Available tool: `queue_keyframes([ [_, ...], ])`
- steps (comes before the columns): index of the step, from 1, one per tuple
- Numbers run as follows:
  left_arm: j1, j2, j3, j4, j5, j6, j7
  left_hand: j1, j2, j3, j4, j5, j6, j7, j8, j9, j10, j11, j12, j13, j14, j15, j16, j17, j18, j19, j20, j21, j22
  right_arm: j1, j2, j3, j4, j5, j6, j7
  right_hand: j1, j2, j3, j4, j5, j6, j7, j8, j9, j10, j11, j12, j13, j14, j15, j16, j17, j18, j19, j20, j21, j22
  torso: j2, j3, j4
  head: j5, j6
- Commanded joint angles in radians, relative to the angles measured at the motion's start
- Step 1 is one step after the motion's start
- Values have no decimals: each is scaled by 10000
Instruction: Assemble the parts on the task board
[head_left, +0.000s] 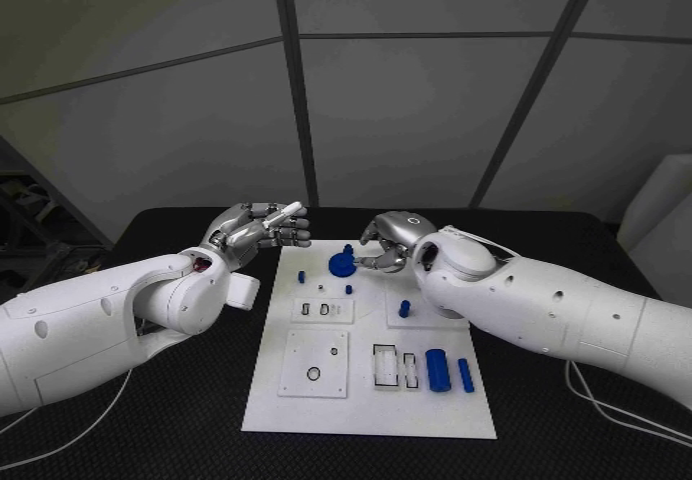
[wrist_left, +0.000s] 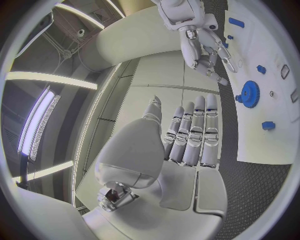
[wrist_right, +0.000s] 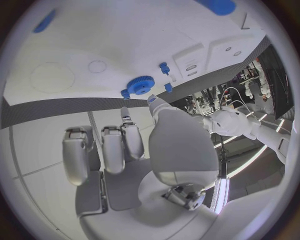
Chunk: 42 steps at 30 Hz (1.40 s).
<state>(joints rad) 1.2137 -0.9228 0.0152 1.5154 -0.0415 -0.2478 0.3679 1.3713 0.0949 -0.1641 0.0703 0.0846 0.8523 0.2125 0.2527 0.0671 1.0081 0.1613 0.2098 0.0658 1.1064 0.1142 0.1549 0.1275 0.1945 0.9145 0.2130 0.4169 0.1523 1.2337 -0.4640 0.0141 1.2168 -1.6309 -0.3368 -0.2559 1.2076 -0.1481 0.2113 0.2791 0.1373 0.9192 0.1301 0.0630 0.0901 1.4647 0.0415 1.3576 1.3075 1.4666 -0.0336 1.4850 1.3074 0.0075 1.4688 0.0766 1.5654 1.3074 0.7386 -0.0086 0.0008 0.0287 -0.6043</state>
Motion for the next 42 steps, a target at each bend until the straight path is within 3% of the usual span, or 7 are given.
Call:
queue_keyframes([
  [1, 19, -24, 10, -8, -38, 126, -6, 0, 80, 6, -50, -28, -9, 65, -43, -14, 16, 32, -41, -9, 0, 37, -31, 3, -133, -8, 92, -54, -16, 26, -674, 18, 547, 1555, -1393, 1283, 204, 36, 57, -44, 3, 74, -14, 35, -13, -78, 34, -72, 870, 607, 35, -51, 610, -75, 1020, 53, 54, 2634, -64, 19, -96, -20, 42],
  [6, 18, -71, 8, -21, -38, 126, -11, 1, 82, 3, -55, -28, -9, 66, -46, -13, 16, 33, -46, -9, 0, 37, -36, 4, -133, -8, 92, -56, -19, 35, -2208, 45, 1150, 3401, -732, 2526, 1607, -251, 240, -882, -686, 236, -46, 54, -28, -257, -8, -381, 646, 564, 5, -143, 498, -75, 1020, 28, 54, 2634, -149, 74, -295, 56, 56],
  [12, 14, -22, 6, -68, -38, 140, -7, 1, 82, 3, -55, -28, -9, 66, -46, -13, 16, 33, -46, -9, 0, 37, -36, 4, -133, -8, 92, -56, -19, 41, -3103, 52, 958, 4573, -41, 3241, 2131, -311, 240, -1265, -682, 277, -50, 38, -53, -266, -16, -424, 617, 587, -2, -110, 603, -75, 1020, 19, 54, 2634, -184, 143, -403, 43, 76],
  [18, 1, 71, 4, -129, -38, 174, -1, 1, 82, 3, -55, -28, -9, 66, -46, -13, 16, 33, -46, -9, 0, 37, -36, 4, -133, -8, 92, -56, -19, 36, -3282, 51, 416, 4870, 365, 3569, 2339, -313, 249, -1455, -599, 288, -49, 29, -70, -270, -18, -444, 604, 592, -3, -108, 624, -75, 1020, 16, 54, 2634, -148, 159, -376, -92, 45],
  [23, -14, 114, 3, -186, -38, 187, 0, 6, 84, -2, -66, -28, -8, 66, -49, -13, 19, 33, -51, -8, 1, 39, -43, 5, -133, -9, 93, -58, -23, 31, -3136, 50, 17, 4606, 447, 3508, 2350, -311, 249, -1468, -586, 285, -48, 27, -72, -264, -18, -433, 612, 596, -3, -101, 640, -75, 1020, 16, 54, 2634, -125, 216, -394, -96, 15],
  [32, -35, 187, 2, -276, -38, 204, 0, 6, 84, -2, -66, -28, -8, 66, -49, -13, 19, 33, -51, -8, 1, 39, -43, 5, -133, -9, 93, -58, -23, -19, -2760, 47, -605, 4085, 717, 3358, 2390, -293, 249, -1542, -387, 298, -59, 29, -83, -248, -27, -411, 631, 603, -8, -91, 670, -75, 1020, 13, 54, 2634, -87, 254, -361, -129, -54],
  [42, -42, 240, 2, -324, -38, 197, -2, 6, 84, -2, -66, -28, -8, 66, -49, -13, 19, 33, -51, -8, 1, 39, -43, 5, -133, -9, 93, -58, -23, -116, -2521, 45, -877, 3886, 1033, 3348, 2328, -265, 230, -1536, -330, 356, -61, 50, -79, -249, -28, -410, 633, 603, -10, -93, 673, -75, 1020, 10, 54, 2634, -99, 245, -366, -66, -91],
])
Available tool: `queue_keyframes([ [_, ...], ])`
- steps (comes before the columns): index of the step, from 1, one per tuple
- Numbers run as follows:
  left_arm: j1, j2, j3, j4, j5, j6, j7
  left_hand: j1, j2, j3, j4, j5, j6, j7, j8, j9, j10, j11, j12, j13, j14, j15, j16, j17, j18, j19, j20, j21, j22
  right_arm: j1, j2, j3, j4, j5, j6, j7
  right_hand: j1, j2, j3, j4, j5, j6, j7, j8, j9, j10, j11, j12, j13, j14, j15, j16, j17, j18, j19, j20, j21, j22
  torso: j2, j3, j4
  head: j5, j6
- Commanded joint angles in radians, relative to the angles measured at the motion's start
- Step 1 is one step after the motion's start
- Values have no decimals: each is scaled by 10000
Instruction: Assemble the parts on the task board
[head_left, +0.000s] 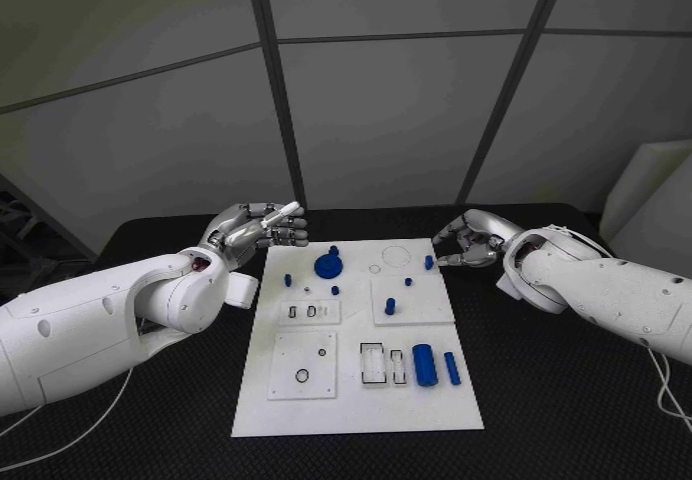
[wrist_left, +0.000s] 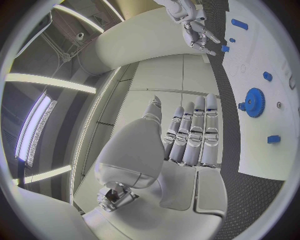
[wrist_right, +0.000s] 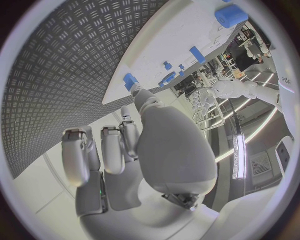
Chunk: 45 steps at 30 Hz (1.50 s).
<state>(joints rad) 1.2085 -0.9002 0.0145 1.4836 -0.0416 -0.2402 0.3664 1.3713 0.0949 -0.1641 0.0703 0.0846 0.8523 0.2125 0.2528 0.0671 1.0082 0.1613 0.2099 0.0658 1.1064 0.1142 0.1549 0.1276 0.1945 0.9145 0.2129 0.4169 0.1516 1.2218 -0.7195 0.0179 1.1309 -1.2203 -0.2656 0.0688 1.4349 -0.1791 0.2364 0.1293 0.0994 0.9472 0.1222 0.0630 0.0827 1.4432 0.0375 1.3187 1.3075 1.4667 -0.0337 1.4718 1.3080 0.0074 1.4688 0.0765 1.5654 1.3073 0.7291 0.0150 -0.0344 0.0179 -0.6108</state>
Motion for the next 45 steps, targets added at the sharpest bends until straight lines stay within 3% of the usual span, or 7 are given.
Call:
queue_keyframes([
  [1, 10, 16, 9, -9, -37, 118, 13, 6, 84, -2, -67, -28, -8, 66, -50, -13, 18, 33, -51, -8, 2, 39, -43, 5, -133, -8, 94, -58, -16, -2, 45, 7, -24, -228, 345, 101, 43, 48, -25, -34, 50, 80, 19, 50, -6, -32, 13, -18, 636, 604, -9, 42, 675, -74, 1020, 11, 54, 2635, -1, 11, -15, 55, -31],
  [7, 9, 16, 9, -18, -37, 106, 17, 13, 92, -7, -82, -27, -7, 66, -55, -12, 22, 33, -60, -7, 3, 40, -54, 6, -133, -9, 95, -63, -22, -30, 101, 7, -56, -312, 486, 64, -23, 78, -43, -17, 57, 137, 20, 66, 0, -22, 16, 1, 651, 610, -9, 52, 700, -74, 1020, 10, 54, 2635, -6, -1, -28, 47, -59],
  [14, 9, 13, 9, -21, -37, 107, 18, 13, 92, -7, -82, -27, -7, 66, -55, -12, 22, 33, -60, -7, 3, 40, -54, 6, -133, -9, 95, -63, -22, -57, 176, 7, -82, -365, 631, -2, -90, 118, -57, -7, 67, 230, 9, 91, 11, -7, 7, 29, 674, 617, -13, 64, 730, -74, 1020, 8, 54, 2635, -9, 17, -28, 45, -98],
  [17, 9, 9, 9, -22, -37, 107, 17, 13, 92, -7, -82, -27, -7, 66, -55, -12, 22, 33, -60, -7, 3, 40, -54, 6, -133, -9, 95, -63, -22, -66, 216, 7, -112, -394, 668, -22, -123, 141, -60, -1, 72, 272, 1, 99, 16, -4, 1, 36, 679, 619, -17, 67, 737, -74, 1020, 5, 54, 2635, -6, 19, -19, 110, -130],
  [45, 10, -4, 10, -27, -37, 114, 4, 13, 92, -7, -82, -27, -7, 66, -55, -12, 22, 33, -60, -7, 3, 40, -54, 6, -133, -9, 95, -63, -22, -78, 668, 8, -525, -538, 621, -380, -436, 591, 57, 113, 190, 662, -52, 132, 44, 112, -47, 243, 839, 666, -56, 156, 929, -74, 1020, -30, 54, 2635, -7, 43, -28, 96, -150],
])
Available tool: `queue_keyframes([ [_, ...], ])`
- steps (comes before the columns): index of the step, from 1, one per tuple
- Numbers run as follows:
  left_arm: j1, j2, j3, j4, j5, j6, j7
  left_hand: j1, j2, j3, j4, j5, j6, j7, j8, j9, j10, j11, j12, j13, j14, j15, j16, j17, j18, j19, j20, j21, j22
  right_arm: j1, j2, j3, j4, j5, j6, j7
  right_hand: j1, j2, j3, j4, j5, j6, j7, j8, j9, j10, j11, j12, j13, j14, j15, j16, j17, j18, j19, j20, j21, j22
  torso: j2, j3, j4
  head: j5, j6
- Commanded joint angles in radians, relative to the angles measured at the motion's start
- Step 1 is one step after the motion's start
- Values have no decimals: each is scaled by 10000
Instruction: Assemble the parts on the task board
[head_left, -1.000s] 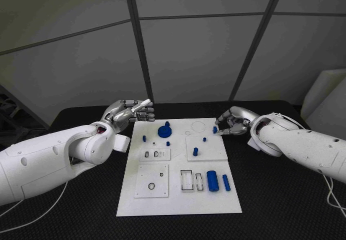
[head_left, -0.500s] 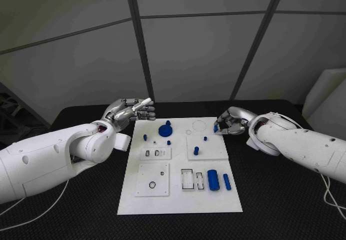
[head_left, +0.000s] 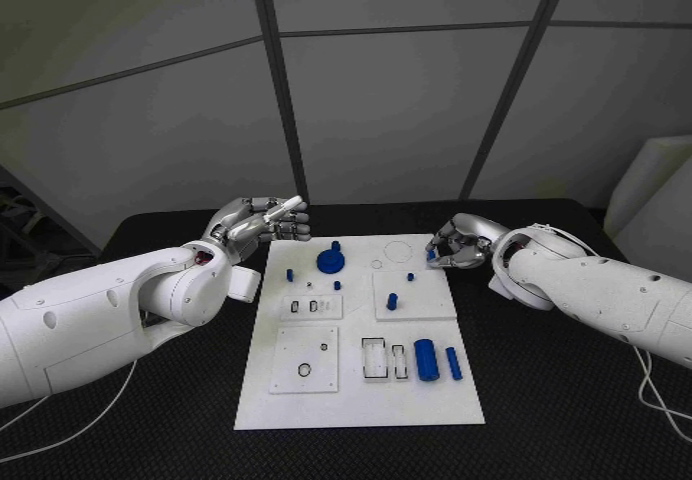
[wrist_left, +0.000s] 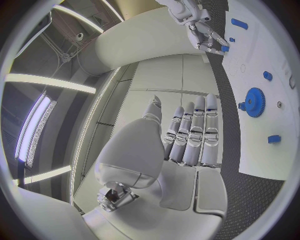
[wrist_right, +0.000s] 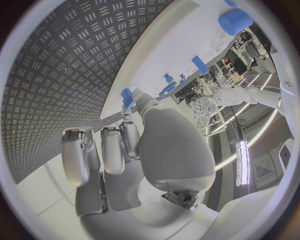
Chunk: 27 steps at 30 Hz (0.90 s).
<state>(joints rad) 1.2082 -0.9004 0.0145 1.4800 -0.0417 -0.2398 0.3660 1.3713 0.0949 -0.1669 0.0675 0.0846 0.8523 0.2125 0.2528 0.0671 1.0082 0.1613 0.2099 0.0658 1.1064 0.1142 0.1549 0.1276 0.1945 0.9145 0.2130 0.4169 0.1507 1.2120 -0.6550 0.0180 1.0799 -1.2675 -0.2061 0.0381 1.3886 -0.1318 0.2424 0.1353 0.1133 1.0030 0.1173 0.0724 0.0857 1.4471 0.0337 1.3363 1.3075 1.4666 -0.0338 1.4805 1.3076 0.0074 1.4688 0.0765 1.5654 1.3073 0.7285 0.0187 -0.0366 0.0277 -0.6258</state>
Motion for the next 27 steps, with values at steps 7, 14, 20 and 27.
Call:
queue_keyframes([
  [7, 13, -5, 10, 12, -36, 112, 6, 14, 92, 21, -55, -27, -7, 66, -55, -12, 22, 34, -60, -7, 3, 40, -54, 6, -132, -9, 95, -63, -12, 20, 60, 8, -53, -94, 30, -133, -2, 229, 60, 31, 58, 322, -50, 83, 40, 87, -48, 95, 862, 669, -84, 74, 945, -74, 1020, -53, 54, 2635, -2, 7, -8, -9, -8],
  [14, 13, -10, 10, 15, -36, 110, 2, 14, 92, 21, -55, -27, -7, 66, -55, -12, 22, 34, -60, -7, 3, 40, -54, 6, -132, -9, 95, -63, -12, 20, 78, 8, -57, -115, 8, -186, 9, 292, 114, -16, 74, 474, -87, 108, 59, 87, -79, 101, 869, 668, -109, 73, 949, -74, 1020, -75, 54, 2635, -1, 11, -4, -20, -15],
  [20, 13, -16, 10, 19, -36, 109, 0, 14, 92, 21, -55, -27, -7, 66, -55, -12, 22, 34, -60, -7, 3, 40, -54, 6, -132, -9, 95, -63, -12, 18, 78, 8, -24, -156, -123, -227, 13, 355, 163, -54, 86, 608, -122, 130, 77, 89, -107, 109, 878, 671, -133, 78, 964, -74, 1020, -96, 54, 2635, 1, 14, -2, -23, -15],
  [27, 13, -27, 10, 25, -36, 110, 1, 14, 92, 21, -55, -27, -7, 66, -55, -12, 22, 34, -60, -7, 3, 40, -54, 6, -132, -9, 95, -63, -12, 14, -12, 8, 204, -197, -529, -217, 123, 526, 319, -185, 135, 725, -159, 112, 87, 95, -147, 121, 891, 677, -170, 89, 994, -74, 1020, -133, 54, 2635, -5, 19, -10, -23, -18],
])
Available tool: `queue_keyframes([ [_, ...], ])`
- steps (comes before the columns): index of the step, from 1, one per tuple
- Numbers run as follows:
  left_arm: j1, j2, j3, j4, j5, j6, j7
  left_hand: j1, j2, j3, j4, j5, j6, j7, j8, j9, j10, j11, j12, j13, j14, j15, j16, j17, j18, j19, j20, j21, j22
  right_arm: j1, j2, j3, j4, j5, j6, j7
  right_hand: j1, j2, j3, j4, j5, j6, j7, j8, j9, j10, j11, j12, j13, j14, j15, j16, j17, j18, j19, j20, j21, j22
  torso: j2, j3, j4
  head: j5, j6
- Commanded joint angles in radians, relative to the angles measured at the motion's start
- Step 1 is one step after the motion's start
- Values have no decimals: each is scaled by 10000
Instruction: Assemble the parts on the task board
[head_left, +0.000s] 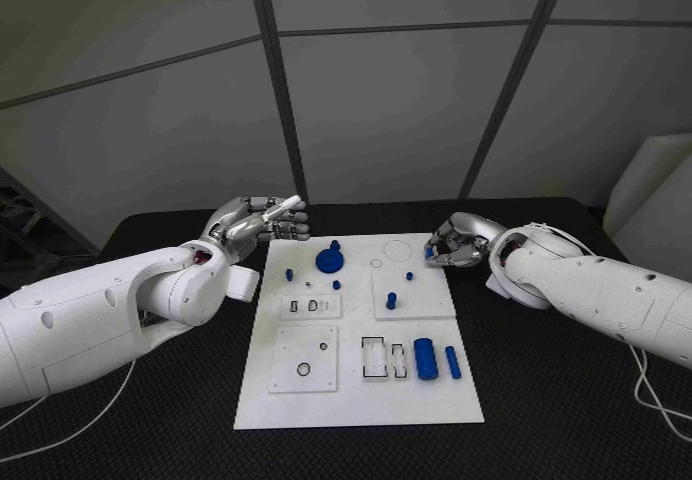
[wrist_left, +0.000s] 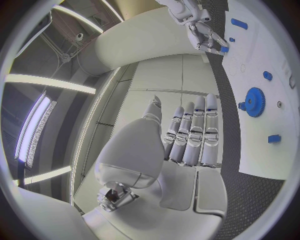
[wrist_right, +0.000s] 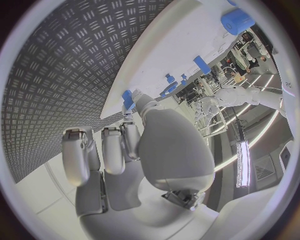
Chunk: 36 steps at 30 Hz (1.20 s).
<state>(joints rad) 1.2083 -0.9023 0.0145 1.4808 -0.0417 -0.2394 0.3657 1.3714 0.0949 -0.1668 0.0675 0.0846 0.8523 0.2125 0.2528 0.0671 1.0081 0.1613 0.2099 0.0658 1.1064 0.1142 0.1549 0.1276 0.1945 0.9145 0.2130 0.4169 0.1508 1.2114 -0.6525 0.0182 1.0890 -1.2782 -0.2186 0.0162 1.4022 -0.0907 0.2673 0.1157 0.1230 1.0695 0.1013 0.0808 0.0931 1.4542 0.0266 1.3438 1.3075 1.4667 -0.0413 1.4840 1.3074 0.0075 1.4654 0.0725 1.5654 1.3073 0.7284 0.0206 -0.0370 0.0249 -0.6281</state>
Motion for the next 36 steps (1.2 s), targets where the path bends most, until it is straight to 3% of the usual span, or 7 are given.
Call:
queue_keyframes([
  [1, 13, -12, 9, 18, -35, 106, 5, 13, 92, 20, -55, -27, -7, 66, -55, -12, 22, 34, -60, -7, 3, 40, -54, 6, -132, -9, 95, -63, -14, 21, -76, 7, 203, -103, -472, 2, -2, 132, 87, -8, 45, 67, -2, 21, 12, 24, -78, 46, 891, 677, -97, 55, 1000, -75, 1054, -97, 54, 2635, -6, -1, -9, 11, 5],
  [8, 14, -51, 9, 46, -35, 98, 3, 13, 92, 20, -55, -27, -7, 66, -55, -12, 22, 34, -60, -7, 3, 40, -54, 6, -132, -9, 95, -63, -14, 32, -534, 38, 1448, -270, -787, -322, -21, 163, 117, -47, 58, 106, -1, 5, 14, 33, -79, 59, 903, 682, -104, 64, 1021, -75, 1054, -108, 54, 2635, -39, -25, -22, 12, 0],
  [13, 17, -85, 10, 87, -35, 86, -4, 13, 92, 20, -55, -27, -7, 66, -55, -12, 22, 34, -60, -7, 3, 40, -54, 6, -132, -9, 95, -63, -14, 42, -598, 266, 2359, -499, -891, -804, -66, 182, 119, -43, 50, 149, -9, 8, 20, 29, -82, 46, 893, 683, -106, 65, 1024, -75, 1054, -112, 54, 2635, -62, -67, -10, 28, -5],
  [19, 24, -63, 10, 109, -35, 92, -11, 13, 92, 20, -55, -27, -7, 66, -55, -12, 22, 34, -60, -7, 3, 40, -54, 6, -132, -9, 95, -63, -14, 46, -211, 349, 3085, -701, -807, -1217, -82, 196, 124, -45, 46, 167, -14, 7, 23, 20, -86, 25, 877, 676, -108, 48, 991, -75, 1054, -114, 54, 2635, -85, -113, 26, 120, -52],
  [25, 32, 19, 10, 77, -35, 132, -27, 13, 92, 20, -55, -27, -7, 66, -55, -12, 22, 34, -60, -7, 3, 40, -54, 6, -132, -9, 95, -63, -14, 44, 575, 348, 3253, -988, -676, -1416, -95, 208, 129, -44, 50, 171, -15, 2, 23, 13, -87, 13, 868, 672, -110, 40, 977, -75, 1054, -116, 54, 2635, -83, -144, 82, 220, -112],
  [28, 33, 39, 10, 47, -35, 134, -31, 13, 92, 20, -55, -27, -7, 66, -55, -12, 22, 34, -60, -7, 3, 40, -54, 6, -132, -9, 95, -63, -14, 40, 933, 315, 3172, -1137, -623, -1629, -92, 234, 154, -65, 89, 182, -23, -10, 23, 10, -95, 7, 865, 670, -116, 36, 971, -75, 1054, -121, 54, 2635, -77, -141, 61, 286, -119],
  [36, 35, 89, 11, -14, -35, 141, -32, 13, 92, 20, -55, -27, -7, 66, -55, -12, 22, 34, -60, -7, 3, 40, -54, 6, -132, -9, 95, -63, -14, -63, 1791, 16, 2884, -1481, -329, -2409, -119, 245, 214, -155, 317, 182, -20, -72, 18, -50, -99, -98, 793, 650, -127, -9, 899, -75, 1054, -136, 54, 2635, -71, -129, 56, 440, -229],
])
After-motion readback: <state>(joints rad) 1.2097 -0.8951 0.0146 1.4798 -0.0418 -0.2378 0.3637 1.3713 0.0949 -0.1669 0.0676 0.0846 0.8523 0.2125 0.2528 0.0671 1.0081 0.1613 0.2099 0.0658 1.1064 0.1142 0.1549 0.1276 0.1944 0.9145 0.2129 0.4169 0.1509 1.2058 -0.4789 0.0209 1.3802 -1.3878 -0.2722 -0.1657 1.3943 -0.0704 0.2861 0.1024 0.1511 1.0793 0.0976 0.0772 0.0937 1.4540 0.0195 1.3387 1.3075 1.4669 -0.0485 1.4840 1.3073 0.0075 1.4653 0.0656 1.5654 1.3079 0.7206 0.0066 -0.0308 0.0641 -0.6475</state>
